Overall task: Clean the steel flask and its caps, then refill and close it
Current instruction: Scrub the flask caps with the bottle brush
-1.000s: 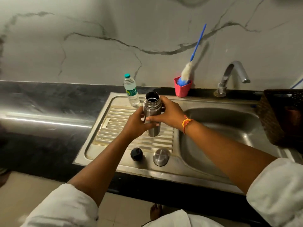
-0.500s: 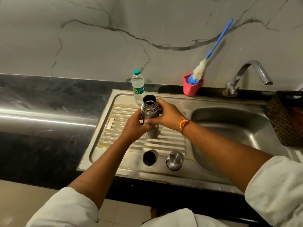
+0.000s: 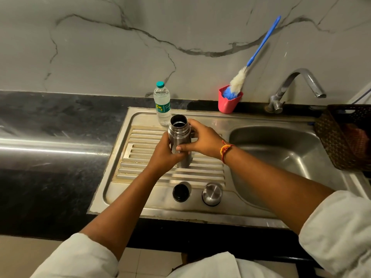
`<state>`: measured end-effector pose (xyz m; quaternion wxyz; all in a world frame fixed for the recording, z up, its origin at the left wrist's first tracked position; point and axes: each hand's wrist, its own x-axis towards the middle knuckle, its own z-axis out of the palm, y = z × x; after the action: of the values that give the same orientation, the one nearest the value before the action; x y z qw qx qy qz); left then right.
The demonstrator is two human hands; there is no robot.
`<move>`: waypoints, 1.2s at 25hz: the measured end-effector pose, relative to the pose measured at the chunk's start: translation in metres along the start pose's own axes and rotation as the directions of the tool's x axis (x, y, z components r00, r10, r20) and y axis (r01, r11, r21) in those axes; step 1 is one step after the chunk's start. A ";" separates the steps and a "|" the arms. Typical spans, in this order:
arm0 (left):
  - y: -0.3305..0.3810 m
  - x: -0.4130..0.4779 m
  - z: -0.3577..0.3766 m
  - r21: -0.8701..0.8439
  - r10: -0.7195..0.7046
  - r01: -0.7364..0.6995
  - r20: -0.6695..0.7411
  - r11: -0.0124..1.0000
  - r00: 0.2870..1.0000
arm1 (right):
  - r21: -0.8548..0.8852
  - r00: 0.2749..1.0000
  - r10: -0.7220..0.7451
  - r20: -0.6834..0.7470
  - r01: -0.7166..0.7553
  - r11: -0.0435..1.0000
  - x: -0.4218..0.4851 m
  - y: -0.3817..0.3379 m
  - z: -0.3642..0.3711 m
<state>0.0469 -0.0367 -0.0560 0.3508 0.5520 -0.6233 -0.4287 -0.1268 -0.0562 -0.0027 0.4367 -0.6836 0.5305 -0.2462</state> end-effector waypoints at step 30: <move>0.116 0.054 0.155 0.372 0.104 -0.034 -0.170 0.928 0.980 | -0.226 0.776 -0.071 -0.627 -0.094 0.970 0.092 -0.004 -0.274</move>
<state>-0.1474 -0.0644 -0.0106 0.3133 0.6230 -0.6759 -0.2384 -0.3145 -0.2343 0.1252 0.1476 -0.6067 0.6763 -0.3910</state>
